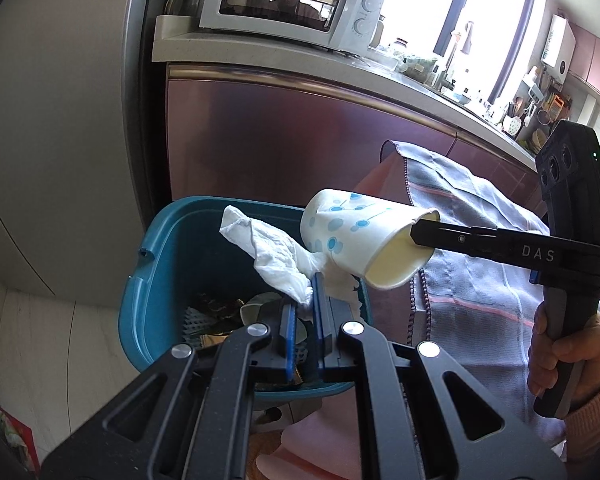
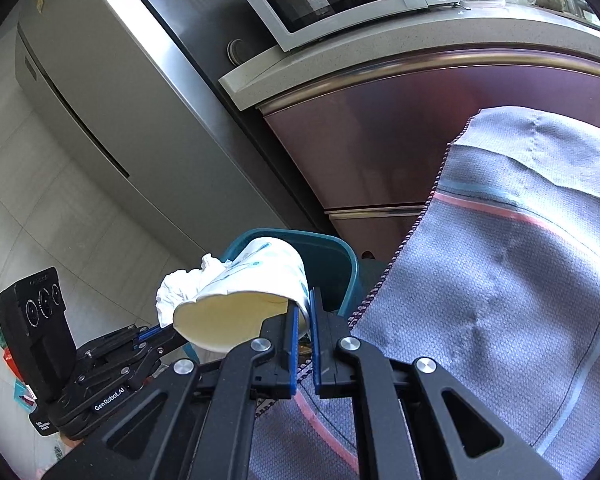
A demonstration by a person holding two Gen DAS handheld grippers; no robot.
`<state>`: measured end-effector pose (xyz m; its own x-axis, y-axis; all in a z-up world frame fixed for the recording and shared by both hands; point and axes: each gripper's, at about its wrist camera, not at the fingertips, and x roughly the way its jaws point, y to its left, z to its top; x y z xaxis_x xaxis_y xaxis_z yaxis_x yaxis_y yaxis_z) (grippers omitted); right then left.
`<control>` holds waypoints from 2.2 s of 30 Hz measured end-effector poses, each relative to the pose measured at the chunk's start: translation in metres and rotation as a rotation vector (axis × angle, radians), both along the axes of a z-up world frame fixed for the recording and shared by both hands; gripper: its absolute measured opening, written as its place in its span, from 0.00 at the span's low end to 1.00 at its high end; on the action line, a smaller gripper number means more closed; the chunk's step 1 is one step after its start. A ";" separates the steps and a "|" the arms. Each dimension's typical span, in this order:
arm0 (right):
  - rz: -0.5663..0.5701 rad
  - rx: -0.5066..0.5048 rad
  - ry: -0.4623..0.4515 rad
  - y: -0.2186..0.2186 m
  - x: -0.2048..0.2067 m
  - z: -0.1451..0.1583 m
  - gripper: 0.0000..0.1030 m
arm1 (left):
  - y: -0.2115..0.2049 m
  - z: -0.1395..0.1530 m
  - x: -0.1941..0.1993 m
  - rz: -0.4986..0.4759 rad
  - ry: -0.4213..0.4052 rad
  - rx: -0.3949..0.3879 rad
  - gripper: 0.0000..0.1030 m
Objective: Collect trash
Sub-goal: 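Open the left gripper over the wastebasket while the right gripper releases the yogurt cup, then move both open tools back over the table toward the orange peels and wrapper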
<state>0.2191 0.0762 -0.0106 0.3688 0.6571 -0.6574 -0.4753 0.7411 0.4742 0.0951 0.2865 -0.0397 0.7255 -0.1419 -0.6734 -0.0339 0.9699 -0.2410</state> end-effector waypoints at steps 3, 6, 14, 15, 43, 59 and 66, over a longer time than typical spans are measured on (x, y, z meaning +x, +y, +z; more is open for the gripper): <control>0.002 -0.007 0.002 0.004 0.002 -0.001 0.04 | 0.000 -0.002 0.001 0.003 0.003 0.003 0.07; 0.004 -0.014 0.007 0.007 0.004 -0.003 0.04 | 0.001 -0.005 0.003 0.008 0.010 0.002 0.07; 0.010 -0.032 0.024 0.017 0.008 -0.010 0.05 | 0.004 -0.013 0.009 0.021 0.027 0.003 0.07; 0.012 -0.035 0.025 0.018 0.009 -0.010 0.06 | 0.004 -0.014 0.010 0.023 0.030 0.003 0.07; 0.024 -0.046 0.055 0.020 0.011 -0.020 0.18 | 0.005 -0.048 0.033 0.038 0.101 0.004 0.10; 0.022 -0.021 0.018 -0.009 -0.019 -0.007 0.32 | -0.007 -0.024 0.012 0.042 0.036 0.053 0.27; 0.019 -0.022 -0.054 -0.032 -0.044 0.009 0.43 | -0.023 0.003 -0.012 0.008 -0.036 0.059 0.29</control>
